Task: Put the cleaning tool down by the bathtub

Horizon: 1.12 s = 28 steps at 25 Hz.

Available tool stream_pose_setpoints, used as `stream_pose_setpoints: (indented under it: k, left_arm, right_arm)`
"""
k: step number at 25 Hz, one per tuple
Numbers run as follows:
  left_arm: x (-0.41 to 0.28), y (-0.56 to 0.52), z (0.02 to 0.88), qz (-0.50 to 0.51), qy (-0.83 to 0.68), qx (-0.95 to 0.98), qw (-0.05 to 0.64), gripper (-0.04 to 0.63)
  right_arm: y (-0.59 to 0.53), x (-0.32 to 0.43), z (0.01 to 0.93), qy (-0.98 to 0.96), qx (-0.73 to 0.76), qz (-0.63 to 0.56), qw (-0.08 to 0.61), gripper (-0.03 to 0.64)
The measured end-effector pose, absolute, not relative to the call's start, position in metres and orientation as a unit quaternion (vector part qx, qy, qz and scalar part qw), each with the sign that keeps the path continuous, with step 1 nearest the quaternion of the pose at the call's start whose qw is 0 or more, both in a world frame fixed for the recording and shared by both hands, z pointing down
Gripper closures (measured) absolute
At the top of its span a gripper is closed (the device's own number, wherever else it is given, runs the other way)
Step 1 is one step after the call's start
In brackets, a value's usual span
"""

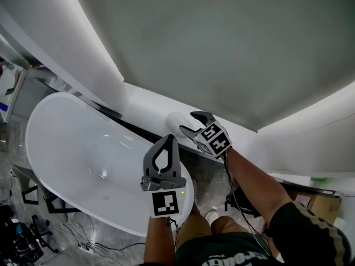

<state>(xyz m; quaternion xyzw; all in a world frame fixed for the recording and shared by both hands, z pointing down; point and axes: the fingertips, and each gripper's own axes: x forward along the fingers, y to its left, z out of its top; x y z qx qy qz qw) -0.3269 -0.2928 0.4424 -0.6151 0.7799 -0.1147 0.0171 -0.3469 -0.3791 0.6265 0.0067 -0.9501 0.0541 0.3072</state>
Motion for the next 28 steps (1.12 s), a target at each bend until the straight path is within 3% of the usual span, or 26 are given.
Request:
stream_pose_setpoints:
  k: [17, 28]
  left_arm:
    - [-0.233, -0.278, 0.347, -0.098, 0.774, -0.625, 0.025, 0.586]
    - [-0.161, -0.252, 0.291, -0.117, 0.758, -0.639, 0.05, 0.586]
  right_arm:
    - [-0.355, -0.224, 0.384, -0.995, 0.07, 0.022, 0.073, 0.371]
    - [-0.305, -0.112, 0.277, -0.995, 0.091, 0.004, -0.027, 0.379]
